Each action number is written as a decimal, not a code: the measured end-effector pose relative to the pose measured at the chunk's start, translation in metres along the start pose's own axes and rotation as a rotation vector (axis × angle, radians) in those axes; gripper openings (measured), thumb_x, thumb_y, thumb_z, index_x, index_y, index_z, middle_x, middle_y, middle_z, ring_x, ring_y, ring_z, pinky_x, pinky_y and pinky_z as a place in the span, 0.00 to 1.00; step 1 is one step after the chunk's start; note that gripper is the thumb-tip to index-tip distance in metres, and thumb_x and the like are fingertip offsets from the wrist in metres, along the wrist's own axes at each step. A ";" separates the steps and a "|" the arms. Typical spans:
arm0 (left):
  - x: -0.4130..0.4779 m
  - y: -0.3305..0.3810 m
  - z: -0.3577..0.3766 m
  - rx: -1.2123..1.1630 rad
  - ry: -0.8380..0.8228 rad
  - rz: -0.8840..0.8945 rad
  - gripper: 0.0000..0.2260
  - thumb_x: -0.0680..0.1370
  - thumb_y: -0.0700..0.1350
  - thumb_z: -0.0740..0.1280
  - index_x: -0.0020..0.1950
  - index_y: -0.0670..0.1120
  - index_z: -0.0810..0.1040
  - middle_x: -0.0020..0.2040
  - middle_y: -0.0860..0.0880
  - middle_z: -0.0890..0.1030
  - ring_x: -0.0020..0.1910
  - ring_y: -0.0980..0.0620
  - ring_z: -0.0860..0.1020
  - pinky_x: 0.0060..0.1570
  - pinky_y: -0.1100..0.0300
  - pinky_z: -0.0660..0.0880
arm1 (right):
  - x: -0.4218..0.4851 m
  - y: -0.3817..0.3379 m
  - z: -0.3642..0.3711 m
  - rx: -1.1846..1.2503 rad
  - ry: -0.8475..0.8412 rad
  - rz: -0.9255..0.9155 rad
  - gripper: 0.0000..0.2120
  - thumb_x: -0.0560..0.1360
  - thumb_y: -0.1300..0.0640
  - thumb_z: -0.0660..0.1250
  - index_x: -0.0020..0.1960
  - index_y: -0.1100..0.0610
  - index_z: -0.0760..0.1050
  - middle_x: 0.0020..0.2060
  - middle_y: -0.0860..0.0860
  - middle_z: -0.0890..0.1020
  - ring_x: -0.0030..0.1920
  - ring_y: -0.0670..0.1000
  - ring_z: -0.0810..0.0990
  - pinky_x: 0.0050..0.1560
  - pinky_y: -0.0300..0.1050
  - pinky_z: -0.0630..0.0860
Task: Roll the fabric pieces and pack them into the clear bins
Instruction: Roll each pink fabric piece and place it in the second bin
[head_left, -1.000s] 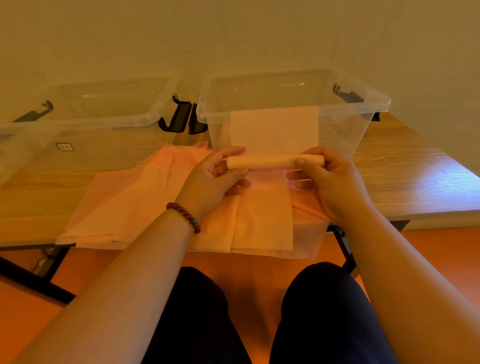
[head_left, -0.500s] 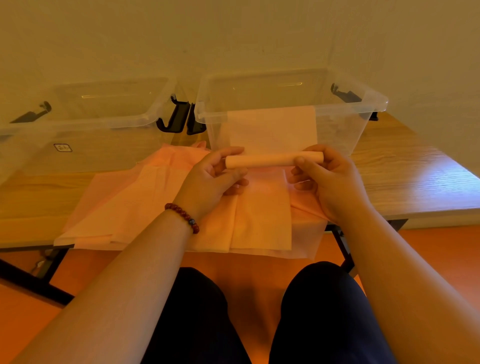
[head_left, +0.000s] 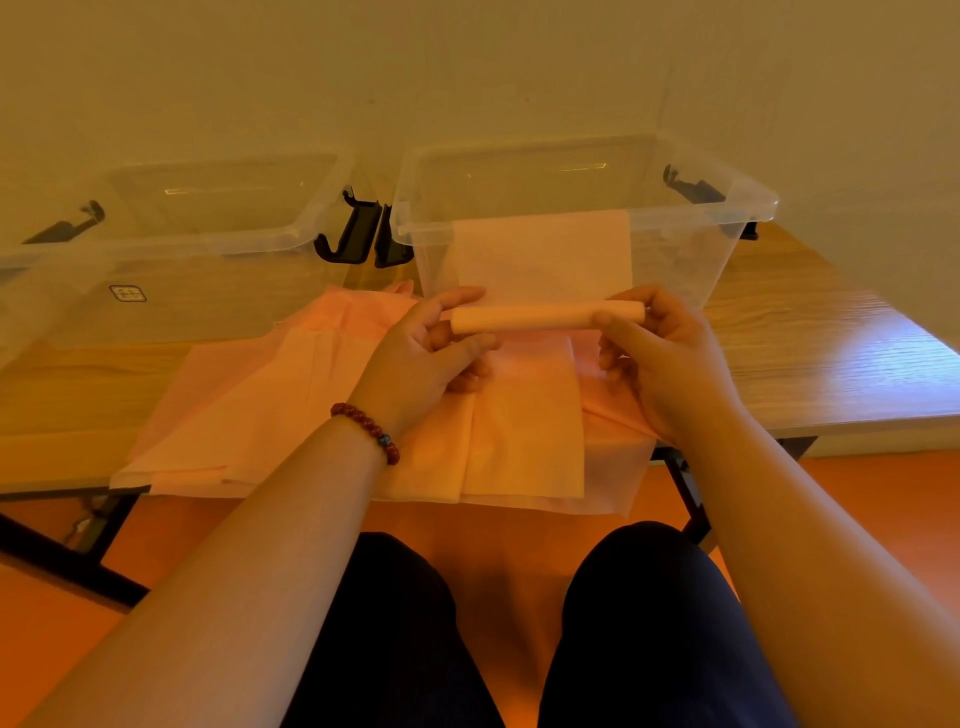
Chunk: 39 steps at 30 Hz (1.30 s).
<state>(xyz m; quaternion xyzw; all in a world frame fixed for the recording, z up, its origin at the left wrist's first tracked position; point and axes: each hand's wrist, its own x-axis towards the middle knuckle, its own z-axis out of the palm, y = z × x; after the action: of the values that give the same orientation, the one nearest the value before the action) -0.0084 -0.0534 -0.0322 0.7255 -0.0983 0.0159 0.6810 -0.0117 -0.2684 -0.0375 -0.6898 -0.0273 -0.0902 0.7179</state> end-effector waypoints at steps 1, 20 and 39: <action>0.000 0.000 0.000 0.003 0.001 0.000 0.14 0.77 0.39 0.67 0.56 0.56 0.75 0.43 0.49 0.84 0.35 0.57 0.80 0.35 0.63 0.78 | 0.000 0.000 0.000 0.004 0.003 0.000 0.02 0.76 0.59 0.69 0.47 0.53 0.76 0.29 0.48 0.80 0.33 0.48 0.78 0.38 0.45 0.75; 0.001 -0.001 0.000 0.034 -0.019 0.026 0.12 0.78 0.40 0.65 0.59 0.53 0.74 0.38 0.52 0.84 0.34 0.57 0.80 0.34 0.65 0.77 | -0.003 0.000 0.001 -0.026 -0.001 -0.029 0.03 0.77 0.58 0.67 0.48 0.52 0.79 0.34 0.48 0.82 0.37 0.49 0.81 0.38 0.43 0.78; 0.001 -0.004 0.000 0.062 -0.033 0.020 0.12 0.79 0.45 0.64 0.62 0.53 0.73 0.39 0.53 0.84 0.36 0.57 0.81 0.35 0.65 0.77 | -0.002 -0.001 0.000 0.057 -0.090 -0.010 0.06 0.76 0.61 0.68 0.51 0.54 0.75 0.33 0.49 0.82 0.36 0.50 0.81 0.39 0.46 0.78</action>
<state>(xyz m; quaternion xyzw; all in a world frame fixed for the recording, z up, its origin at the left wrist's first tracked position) -0.0066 -0.0538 -0.0356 0.7453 -0.1166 0.0138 0.6563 -0.0135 -0.2687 -0.0372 -0.6721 -0.0654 -0.0620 0.7349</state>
